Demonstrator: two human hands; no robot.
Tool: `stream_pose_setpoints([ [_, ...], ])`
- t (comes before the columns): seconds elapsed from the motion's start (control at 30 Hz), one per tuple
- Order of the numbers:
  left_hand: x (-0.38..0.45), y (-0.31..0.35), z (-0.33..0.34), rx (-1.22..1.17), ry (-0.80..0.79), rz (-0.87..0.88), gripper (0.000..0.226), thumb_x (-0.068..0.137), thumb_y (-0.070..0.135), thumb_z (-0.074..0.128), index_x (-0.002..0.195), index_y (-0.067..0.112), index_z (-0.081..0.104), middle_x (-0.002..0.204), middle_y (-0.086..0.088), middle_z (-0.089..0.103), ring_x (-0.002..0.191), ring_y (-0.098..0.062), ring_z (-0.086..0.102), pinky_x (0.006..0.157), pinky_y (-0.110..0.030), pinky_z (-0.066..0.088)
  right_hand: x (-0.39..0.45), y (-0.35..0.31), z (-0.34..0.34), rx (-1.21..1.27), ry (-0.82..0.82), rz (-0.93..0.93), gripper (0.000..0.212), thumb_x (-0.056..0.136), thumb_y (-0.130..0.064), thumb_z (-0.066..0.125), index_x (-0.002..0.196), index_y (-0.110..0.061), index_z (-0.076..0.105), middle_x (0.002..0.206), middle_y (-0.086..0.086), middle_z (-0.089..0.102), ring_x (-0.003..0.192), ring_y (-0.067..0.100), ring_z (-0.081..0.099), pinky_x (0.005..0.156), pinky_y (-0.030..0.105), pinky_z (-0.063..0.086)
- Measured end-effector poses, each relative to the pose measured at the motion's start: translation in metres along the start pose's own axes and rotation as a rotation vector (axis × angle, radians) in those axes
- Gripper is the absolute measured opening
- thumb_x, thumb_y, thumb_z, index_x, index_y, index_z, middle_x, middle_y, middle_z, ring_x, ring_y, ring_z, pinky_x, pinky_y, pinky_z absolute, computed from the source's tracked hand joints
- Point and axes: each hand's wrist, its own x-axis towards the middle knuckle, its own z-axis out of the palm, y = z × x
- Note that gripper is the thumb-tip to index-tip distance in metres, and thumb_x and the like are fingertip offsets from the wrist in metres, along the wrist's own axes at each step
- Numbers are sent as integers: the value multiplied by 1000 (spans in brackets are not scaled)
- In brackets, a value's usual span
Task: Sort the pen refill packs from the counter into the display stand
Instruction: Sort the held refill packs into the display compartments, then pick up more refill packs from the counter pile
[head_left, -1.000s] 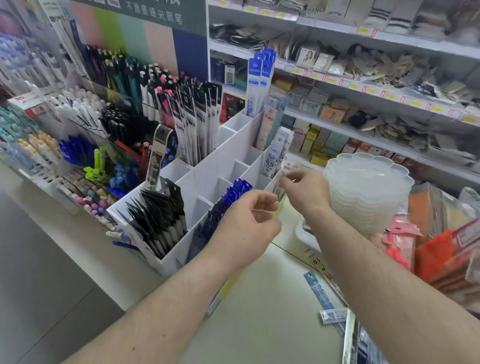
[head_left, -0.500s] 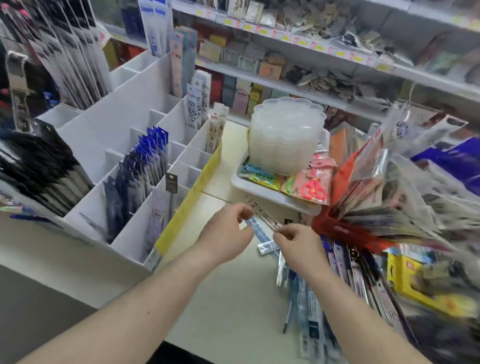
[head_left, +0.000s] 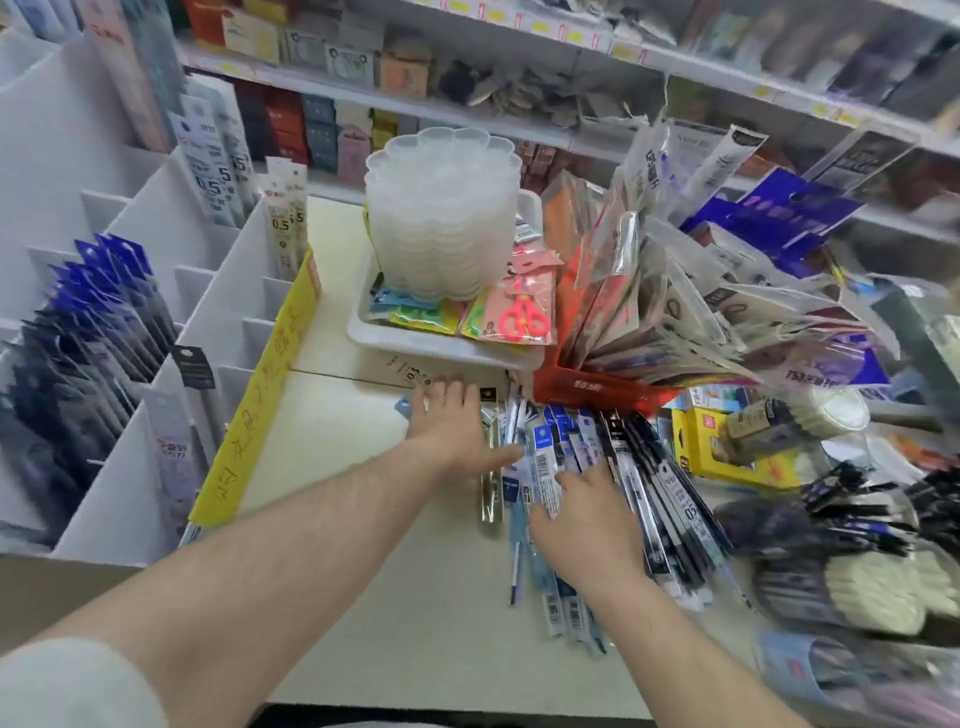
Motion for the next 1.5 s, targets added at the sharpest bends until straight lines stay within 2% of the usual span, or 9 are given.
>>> stream_pose_setpoints([
  [0.2, 10, 18, 14, 121, -5, -122, 128, 64, 98, 34, 154, 8, 18, 157, -15, 20, 147, -36, 13, 117, -64, 4, -11, -10, 21, 42, -119, 98, 27, 94, -31, 49, 110, -12, 57, 114, 9, 59, 105, 32, 60, 83, 37, 48],
  [0.43, -3, 5, 14, 80, -21, -128, 109, 77, 81, 46, 155, 11, 16, 157, -15, 21, 143, -36, 19, 115, -48, 21, -5, -41, 40, 315, -192, 154, 24, 85, -26, 57, 103, -11, 63, 100, 10, 65, 87, 29, 62, 71, 31, 49],
  [0.7, -16, -16, 10, 27, -93, -171, 117, 64, 86, 58, 150, 16, 21, 145, -12, 28, 133, -33, 28, 103, -47, 33, -6, -68, 55, 580, -376, 84, 31, 79, -18, 62, 110, -15, 64, 106, 3, 66, 95, 22, 63, 79, 32, 54],
  [0.77, -17, -18, 11, 54, -98, -151, 120, 60, 86, 62, 149, 16, 21, 141, -11, 28, 131, -32, 29, 100, -46, 35, -11, -72, 57, 599, -412, 79, 17, 78, -18, 63, 94, -18, 67, 91, 0, 67, 90, 22, 64, 77, 30, 55],
  [0.83, -19, -21, 12, 116, -87, -127, 120, 61, 84, 64, 148, 17, 19, 139, -10, 28, 129, -31, 30, 99, -45, 35, -16, -70, 56, 520, -265, 76, 10, 82, -16, 60, 75, -23, 64, 72, -6, 60, 80, 22, 59, 61, 19, 45],
  [0.97, -25, -31, 14, 194, -15, -42, 102, 67, 80, 64, 140, 18, 29, 132, -10, 36, 122, -30, 37, 98, -43, 35, -22, -51, 52, 315, 96, 198, 36, 91, -31, 57, 124, -19, 64, 119, 3, 59, 108, 23, 58, 88, 32, 49],
  [1.17, -40, -42, 21, 216, -12, 16, 108, 59, 92, 54, 133, 15, 36, 128, -9, 38, 121, -29, 38, 99, -44, 39, -11, -41, 55, 55, -28, 225, 82, 78, -68, 62, 136, -13, 42, 134, 9, 43, 124, 28, 46, 92, 40, 46],
  [1.33, -47, -43, 30, 193, 21, 44, 96, 63, 73, 72, 127, 11, 37, 123, -8, 39, 114, -27, 41, 88, -39, 44, -4, -45, 59, 14, -94, 21, 67, 91, -47, 63, 146, -18, 36, 136, 9, 47, 125, 27, 46, 100, 39, 41],
  [1.5, -49, -45, 25, 6, -41, -26, 64, 80, 42, 73, 126, 13, 39, 124, -10, 45, 116, -31, 49, 82, -38, 46, 0, -36, 52, -53, -101, 74, 55, 89, -49, 64, 128, -15, 44, 125, 8, 58, 115, 28, 55, 85, 38, 46],
])
